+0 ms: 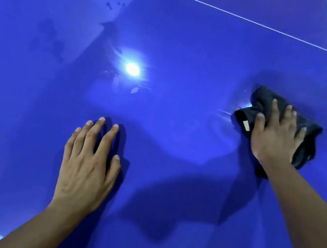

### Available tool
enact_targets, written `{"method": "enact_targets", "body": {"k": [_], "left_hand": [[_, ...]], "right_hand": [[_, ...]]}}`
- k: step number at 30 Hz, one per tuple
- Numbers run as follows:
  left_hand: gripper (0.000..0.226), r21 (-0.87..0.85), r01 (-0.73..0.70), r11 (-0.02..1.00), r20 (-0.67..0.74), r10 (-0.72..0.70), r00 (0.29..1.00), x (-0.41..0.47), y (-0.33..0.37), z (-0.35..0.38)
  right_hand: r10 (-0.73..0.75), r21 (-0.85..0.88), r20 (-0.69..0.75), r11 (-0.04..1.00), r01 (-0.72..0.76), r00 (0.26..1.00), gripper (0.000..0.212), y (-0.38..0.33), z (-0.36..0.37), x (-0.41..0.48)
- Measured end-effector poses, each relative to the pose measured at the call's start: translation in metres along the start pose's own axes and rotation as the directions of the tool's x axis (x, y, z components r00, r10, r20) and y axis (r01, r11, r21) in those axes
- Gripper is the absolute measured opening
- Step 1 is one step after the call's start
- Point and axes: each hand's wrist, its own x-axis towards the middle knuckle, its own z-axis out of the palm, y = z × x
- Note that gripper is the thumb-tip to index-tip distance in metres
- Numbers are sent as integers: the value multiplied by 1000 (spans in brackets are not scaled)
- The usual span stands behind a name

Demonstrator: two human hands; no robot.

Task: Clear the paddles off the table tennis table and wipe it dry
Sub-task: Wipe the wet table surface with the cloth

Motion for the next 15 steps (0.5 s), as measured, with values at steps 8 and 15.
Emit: {"method": "enact_targets", "body": {"k": [8,15], "left_hand": [[59,-77,67,995,-23,-69,997,-33,-54,-19],[60,-81,60,995,30,-58,998,-50,-65,-17]], "right_hand": [[-337,28,0,941,337,941,65,-193,30,-78],[-748,48,74,663,747,660,62,-311,47,-161]]}}
